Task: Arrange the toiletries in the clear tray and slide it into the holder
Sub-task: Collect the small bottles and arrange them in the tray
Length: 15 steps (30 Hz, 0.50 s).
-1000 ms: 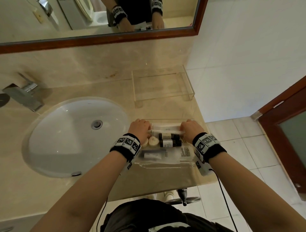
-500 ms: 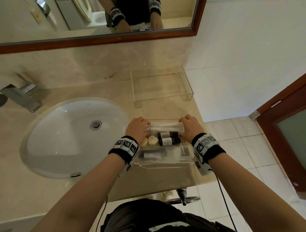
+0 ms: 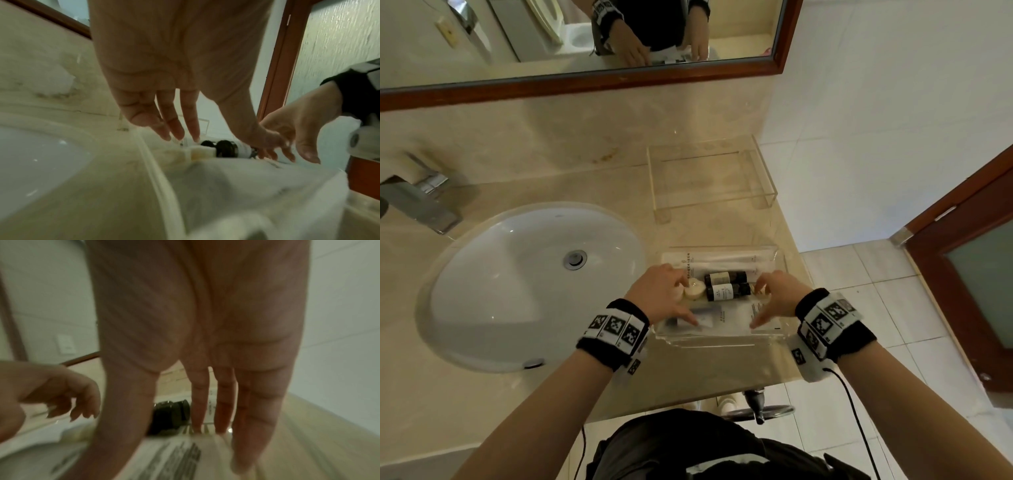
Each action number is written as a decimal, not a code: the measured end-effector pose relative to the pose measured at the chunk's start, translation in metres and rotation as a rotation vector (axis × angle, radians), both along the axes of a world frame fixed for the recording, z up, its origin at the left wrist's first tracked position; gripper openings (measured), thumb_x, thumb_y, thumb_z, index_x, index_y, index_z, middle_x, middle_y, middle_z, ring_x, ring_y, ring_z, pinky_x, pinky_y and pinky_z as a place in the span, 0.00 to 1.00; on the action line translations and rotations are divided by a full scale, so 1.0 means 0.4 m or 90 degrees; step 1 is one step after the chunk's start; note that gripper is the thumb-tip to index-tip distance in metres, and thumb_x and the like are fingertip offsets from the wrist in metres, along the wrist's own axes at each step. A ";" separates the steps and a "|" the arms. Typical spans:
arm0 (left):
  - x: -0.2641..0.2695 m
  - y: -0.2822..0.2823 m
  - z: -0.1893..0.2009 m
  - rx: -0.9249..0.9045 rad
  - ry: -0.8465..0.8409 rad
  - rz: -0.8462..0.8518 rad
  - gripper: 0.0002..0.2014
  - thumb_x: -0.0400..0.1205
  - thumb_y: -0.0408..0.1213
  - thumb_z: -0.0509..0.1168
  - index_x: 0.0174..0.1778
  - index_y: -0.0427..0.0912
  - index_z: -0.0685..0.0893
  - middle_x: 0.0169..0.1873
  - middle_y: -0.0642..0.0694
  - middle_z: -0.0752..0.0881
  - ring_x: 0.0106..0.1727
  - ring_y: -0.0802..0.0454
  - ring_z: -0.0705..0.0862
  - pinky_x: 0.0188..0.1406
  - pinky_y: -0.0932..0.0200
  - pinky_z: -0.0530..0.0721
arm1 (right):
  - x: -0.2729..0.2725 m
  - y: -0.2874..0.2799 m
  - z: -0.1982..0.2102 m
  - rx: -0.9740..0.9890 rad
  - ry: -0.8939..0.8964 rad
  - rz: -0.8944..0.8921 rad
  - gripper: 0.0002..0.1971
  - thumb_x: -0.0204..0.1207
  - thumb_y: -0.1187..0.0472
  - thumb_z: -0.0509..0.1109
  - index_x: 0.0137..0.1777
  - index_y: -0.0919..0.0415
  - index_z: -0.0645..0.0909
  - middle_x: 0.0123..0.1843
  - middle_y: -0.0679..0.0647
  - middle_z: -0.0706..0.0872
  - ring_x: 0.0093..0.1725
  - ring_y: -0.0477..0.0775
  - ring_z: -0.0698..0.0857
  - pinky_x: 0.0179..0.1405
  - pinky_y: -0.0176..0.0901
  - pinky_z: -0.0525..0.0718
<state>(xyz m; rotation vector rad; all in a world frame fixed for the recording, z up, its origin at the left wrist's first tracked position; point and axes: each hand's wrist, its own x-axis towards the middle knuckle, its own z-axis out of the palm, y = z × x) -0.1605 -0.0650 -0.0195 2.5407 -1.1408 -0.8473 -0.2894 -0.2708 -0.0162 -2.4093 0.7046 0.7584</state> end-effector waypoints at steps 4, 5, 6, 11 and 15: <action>-0.017 0.006 -0.023 0.030 -0.028 -0.029 0.35 0.59 0.62 0.77 0.57 0.53 0.75 0.62 0.53 0.75 0.59 0.53 0.73 0.63 0.57 0.75 | -0.001 0.019 -0.017 -0.048 -0.018 0.025 0.43 0.55 0.47 0.85 0.69 0.58 0.71 0.67 0.54 0.74 0.66 0.55 0.75 0.68 0.48 0.77; -0.015 0.004 -0.025 0.023 -0.038 -0.024 0.33 0.61 0.62 0.77 0.57 0.53 0.75 0.61 0.53 0.76 0.58 0.53 0.73 0.62 0.57 0.75 | 0.000 0.020 -0.020 -0.058 -0.029 0.026 0.42 0.55 0.47 0.85 0.69 0.58 0.71 0.67 0.54 0.74 0.66 0.55 0.74 0.68 0.48 0.76; -0.014 0.004 -0.025 0.017 -0.047 -0.024 0.31 0.62 0.62 0.76 0.57 0.53 0.75 0.60 0.53 0.76 0.57 0.53 0.73 0.61 0.57 0.75 | -0.002 0.022 -0.024 -0.069 -0.043 0.027 0.41 0.56 0.47 0.84 0.68 0.58 0.72 0.67 0.54 0.75 0.66 0.55 0.74 0.68 0.47 0.76; -0.010 0.008 -0.036 -0.004 -0.038 0.001 0.29 0.62 0.60 0.76 0.54 0.53 0.77 0.54 0.54 0.77 0.54 0.53 0.75 0.56 0.59 0.76 | -0.008 0.026 -0.028 -0.081 -0.088 0.025 0.36 0.59 0.49 0.83 0.65 0.57 0.74 0.64 0.53 0.77 0.63 0.54 0.75 0.64 0.45 0.76; -0.011 0.006 -0.035 -0.014 -0.038 0.008 0.28 0.62 0.58 0.77 0.53 0.50 0.77 0.49 0.55 0.76 0.52 0.53 0.76 0.53 0.59 0.76 | -0.010 0.023 -0.025 -0.094 -0.088 0.024 0.34 0.60 0.49 0.82 0.65 0.56 0.74 0.65 0.53 0.76 0.65 0.55 0.75 0.64 0.46 0.77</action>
